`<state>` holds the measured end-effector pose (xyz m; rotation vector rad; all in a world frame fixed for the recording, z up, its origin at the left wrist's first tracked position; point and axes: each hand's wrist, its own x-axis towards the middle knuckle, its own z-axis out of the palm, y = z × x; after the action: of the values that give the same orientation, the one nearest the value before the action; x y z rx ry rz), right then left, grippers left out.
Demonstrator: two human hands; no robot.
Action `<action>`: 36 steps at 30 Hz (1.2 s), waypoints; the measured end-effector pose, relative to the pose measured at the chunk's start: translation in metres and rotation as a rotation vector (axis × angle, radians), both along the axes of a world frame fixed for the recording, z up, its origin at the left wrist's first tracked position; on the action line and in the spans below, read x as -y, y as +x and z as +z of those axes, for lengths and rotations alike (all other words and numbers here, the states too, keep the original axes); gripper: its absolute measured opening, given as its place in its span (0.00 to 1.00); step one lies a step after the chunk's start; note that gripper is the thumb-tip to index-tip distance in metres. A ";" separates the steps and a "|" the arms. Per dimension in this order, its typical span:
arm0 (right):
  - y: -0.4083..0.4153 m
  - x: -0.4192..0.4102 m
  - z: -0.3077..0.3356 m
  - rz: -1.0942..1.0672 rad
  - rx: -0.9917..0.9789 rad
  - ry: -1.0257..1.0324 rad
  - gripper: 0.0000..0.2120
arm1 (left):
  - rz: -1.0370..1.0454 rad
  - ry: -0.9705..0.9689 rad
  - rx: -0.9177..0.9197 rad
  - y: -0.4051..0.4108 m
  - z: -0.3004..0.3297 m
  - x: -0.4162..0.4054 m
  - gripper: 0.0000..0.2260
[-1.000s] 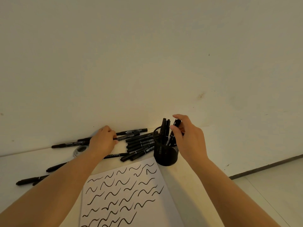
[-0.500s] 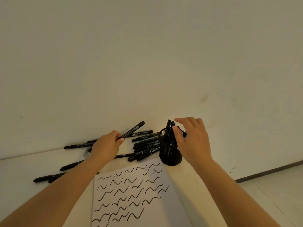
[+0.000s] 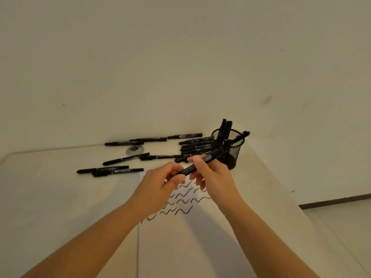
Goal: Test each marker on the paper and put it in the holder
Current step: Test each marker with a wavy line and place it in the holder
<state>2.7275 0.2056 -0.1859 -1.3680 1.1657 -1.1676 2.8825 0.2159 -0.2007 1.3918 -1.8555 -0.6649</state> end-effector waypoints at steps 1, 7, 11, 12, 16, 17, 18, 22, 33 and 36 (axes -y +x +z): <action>0.003 -0.006 -0.004 -0.013 0.043 0.012 0.10 | 0.002 -0.006 -0.017 0.001 -0.002 -0.007 0.07; 0.016 -0.040 -0.022 -0.107 0.208 0.175 0.11 | 0.120 -0.146 0.125 0.015 -0.014 -0.045 0.05; 0.018 -0.053 -0.027 0.069 0.277 0.335 0.12 | 0.050 -0.389 0.355 0.021 -0.013 -0.066 0.13; 0.017 -0.056 -0.027 0.116 0.283 0.361 0.12 | 0.032 -0.448 0.404 0.021 -0.012 -0.071 0.15; 0.013 -0.064 -0.027 0.196 0.314 0.384 0.16 | -0.018 -0.459 0.488 0.019 -0.014 -0.088 0.17; 0.012 -0.064 -0.027 0.198 0.319 0.378 0.18 | -0.021 -0.406 0.475 0.019 -0.014 -0.090 0.17; 0.011 -0.065 -0.026 0.197 0.318 0.369 0.19 | -0.024 -0.340 0.446 0.019 -0.015 -0.090 0.15; 0.012 -0.063 -0.024 0.202 0.263 0.283 0.20 | -0.073 -0.150 0.221 0.015 -0.012 -0.093 0.12; -0.048 -0.029 -0.035 -0.083 0.038 0.051 0.08 | 0.026 0.257 -0.107 0.051 -0.032 -0.071 0.14; -0.047 -0.027 -0.046 -0.097 -0.049 0.040 0.06 | -0.009 0.149 0.060 0.036 -0.039 -0.067 0.08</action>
<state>2.6806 0.2330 -0.2319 -1.3288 1.2969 -1.1783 2.9185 0.2833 -0.2393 1.5140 -1.8927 -0.7869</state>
